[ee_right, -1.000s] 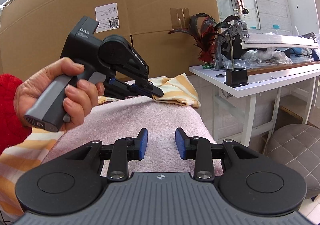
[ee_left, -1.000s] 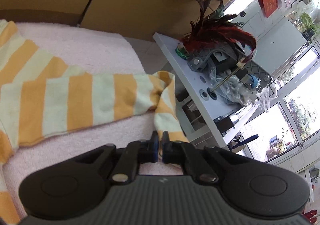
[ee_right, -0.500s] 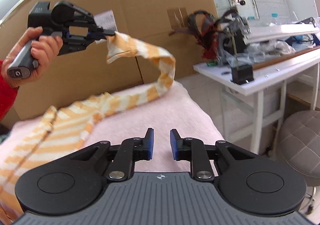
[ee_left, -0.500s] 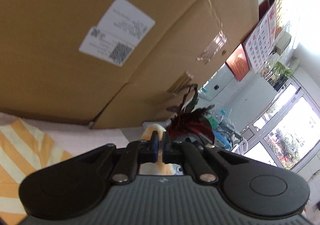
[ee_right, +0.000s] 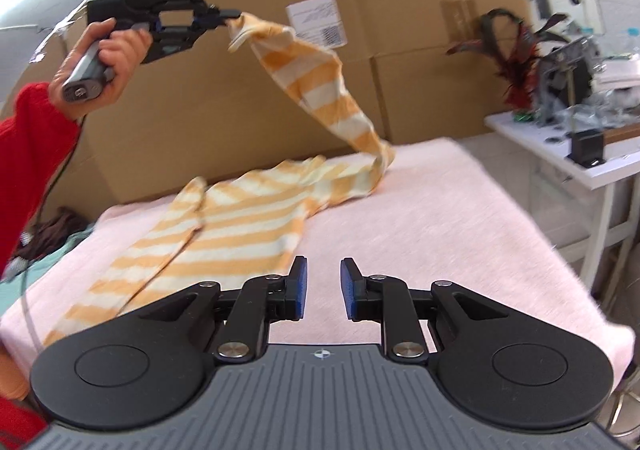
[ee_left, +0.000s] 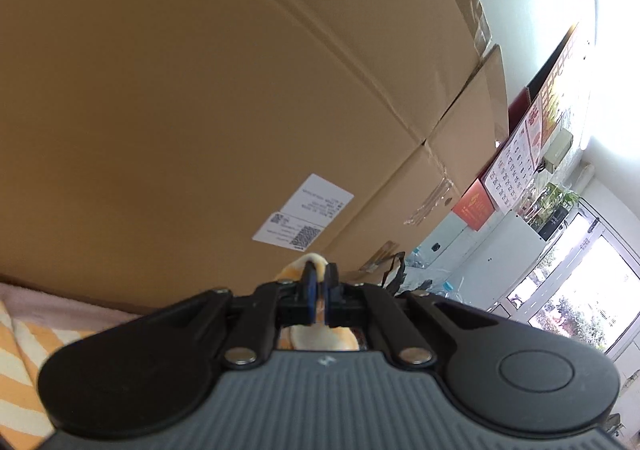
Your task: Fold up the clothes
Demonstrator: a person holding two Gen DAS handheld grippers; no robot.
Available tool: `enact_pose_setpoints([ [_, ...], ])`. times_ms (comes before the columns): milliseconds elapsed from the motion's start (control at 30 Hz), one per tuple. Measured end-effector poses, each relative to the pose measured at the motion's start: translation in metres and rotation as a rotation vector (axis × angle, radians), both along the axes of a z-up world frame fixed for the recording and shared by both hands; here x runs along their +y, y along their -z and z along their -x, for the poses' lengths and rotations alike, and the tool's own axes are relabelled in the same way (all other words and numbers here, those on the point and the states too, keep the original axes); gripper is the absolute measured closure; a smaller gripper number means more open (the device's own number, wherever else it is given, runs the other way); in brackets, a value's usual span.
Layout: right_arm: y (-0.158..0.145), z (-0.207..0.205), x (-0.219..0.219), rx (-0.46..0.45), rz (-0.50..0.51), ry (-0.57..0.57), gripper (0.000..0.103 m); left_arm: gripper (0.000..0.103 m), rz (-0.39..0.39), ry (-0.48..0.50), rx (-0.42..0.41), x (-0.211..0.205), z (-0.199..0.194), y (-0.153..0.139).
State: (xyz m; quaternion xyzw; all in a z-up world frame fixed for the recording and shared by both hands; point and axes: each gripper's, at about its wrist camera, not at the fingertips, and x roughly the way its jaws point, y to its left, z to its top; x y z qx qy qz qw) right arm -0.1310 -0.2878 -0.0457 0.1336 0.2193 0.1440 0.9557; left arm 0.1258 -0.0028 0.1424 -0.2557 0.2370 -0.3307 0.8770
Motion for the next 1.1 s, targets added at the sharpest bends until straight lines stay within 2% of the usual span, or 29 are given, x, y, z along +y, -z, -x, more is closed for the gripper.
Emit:
enact_pose_setpoints([
  [167, 0.004, 0.025, 0.014, 0.112, -0.044, -0.179, 0.08, 0.103, -0.005, -0.025, -0.012, 0.027, 0.007, -0.002],
  [233, 0.005, 0.036, 0.018, 0.14, -0.05, -0.214, 0.075, 0.103, -0.008, -0.031, -0.015, 0.035, 0.01, -0.001],
  [267, 0.005, 0.041, 0.019, 0.153, -0.046, -0.223, 0.067, 0.103, -0.008, -0.034, -0.016, 0.039, 0.011, -0.001],
  [400, 0.015, 0.049, 0.028, 0.197, 0.004, -0.21, 0.065, 0.103, -0.002, -0.05, -0.016, 0.052, 0.013, -0.001],
  [600, 0.041, 0.035, 0.032, 0.231, -0.098, -0.162, 0.065, 0.103, -0.019, -0.077, -0.014, 0.066, 0.016, 0.001],
  [700, 0.044, 0.033, 0.035, 0.236, -0.111, -0.163, 0.072, 0.103, -0.016, -0.096, -0.012, 0.075, 0.016, 0.001],
  [767, 0.041, 0.035, 0.036, 0.234, -0.101, -0.176, 0.084, 0.103, -0.016, -0.106, -0.013, 0.081, 0.015, 0.001],
  [800, 0.039, 0.036, 0.038, 0.229, -0.089, -0.184, 0.095, 0.103, -0.017, -0.111, -0.014, 0.084, 0.015, 0.0],
  [1100, 0.016, 0.042, 0.043, 0.159, -0.066, -0.227, 0.097, 0.103, -0.008, -0.145, -0.041, 0.103, 0.017, -0.011],
])
